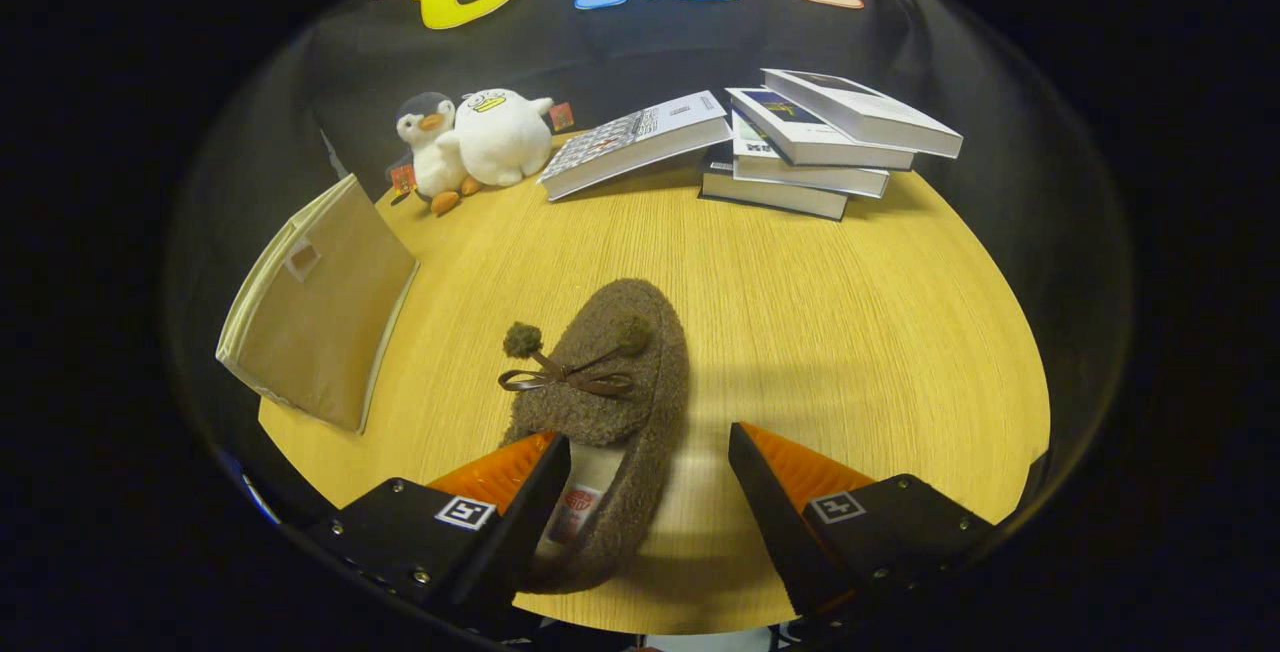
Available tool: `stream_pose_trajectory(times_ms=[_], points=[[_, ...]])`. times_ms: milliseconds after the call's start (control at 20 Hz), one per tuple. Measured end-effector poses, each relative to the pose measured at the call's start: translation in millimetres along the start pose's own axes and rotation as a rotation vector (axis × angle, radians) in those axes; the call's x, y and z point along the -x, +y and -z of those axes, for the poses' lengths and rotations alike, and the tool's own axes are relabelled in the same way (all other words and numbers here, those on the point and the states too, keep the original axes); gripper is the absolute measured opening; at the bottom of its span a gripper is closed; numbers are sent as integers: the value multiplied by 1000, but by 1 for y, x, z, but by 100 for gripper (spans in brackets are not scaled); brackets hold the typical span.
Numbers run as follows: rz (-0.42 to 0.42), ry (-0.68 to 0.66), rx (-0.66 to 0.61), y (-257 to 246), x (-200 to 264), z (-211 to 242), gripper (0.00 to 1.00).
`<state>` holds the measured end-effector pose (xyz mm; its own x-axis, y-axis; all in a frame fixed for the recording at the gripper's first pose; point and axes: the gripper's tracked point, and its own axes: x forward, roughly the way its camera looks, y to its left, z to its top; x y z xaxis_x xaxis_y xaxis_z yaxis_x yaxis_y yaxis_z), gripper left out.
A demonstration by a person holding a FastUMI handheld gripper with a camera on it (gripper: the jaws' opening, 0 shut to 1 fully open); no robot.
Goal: Open the storage box then place both shoes into the box .Put the left shoe in first, then the right shoe, with the right side of both shoes facing outward in a uniform manner.
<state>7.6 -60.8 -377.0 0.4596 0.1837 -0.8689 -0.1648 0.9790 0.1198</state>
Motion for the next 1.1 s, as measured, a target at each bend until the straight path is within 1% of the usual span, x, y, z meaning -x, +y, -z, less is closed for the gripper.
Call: stream_pose_trajectory(times_ms=[100, 150, 200, 250, 300, 350, 400, 450, 500, 550, 600, 650, 800, 950, 1100], points=[[25, 29, 33, -4, -7, 8, 98], [20, 38, 30, -2, -10, 9, 98], [6, 43, 14, 1, -12, 10, 94], [-6, 47, -7, 3, -14, 10, 81], [-12, 46, -27, 5, -15, 9, 74], [7, 43, -38, 2, -16, 9, 55], [9, 51, -46, 3, -16, 10, 42], [9, 60, -49, 4, -15, 11, 34], [9, 71, -49, 5, -14, 12, 35], [68, 42, -67, -5, -7, 4, 34], [84, 49, -97, -11, -16, 7, 18], [68, 55, -133, -6, -12, 7, 2], [58, 51, -192, -2, -5, 3, 2], [22, 28, -282, 10, 10, -14, 2], [9, -10, -299, 20, 28, -37, 2]])
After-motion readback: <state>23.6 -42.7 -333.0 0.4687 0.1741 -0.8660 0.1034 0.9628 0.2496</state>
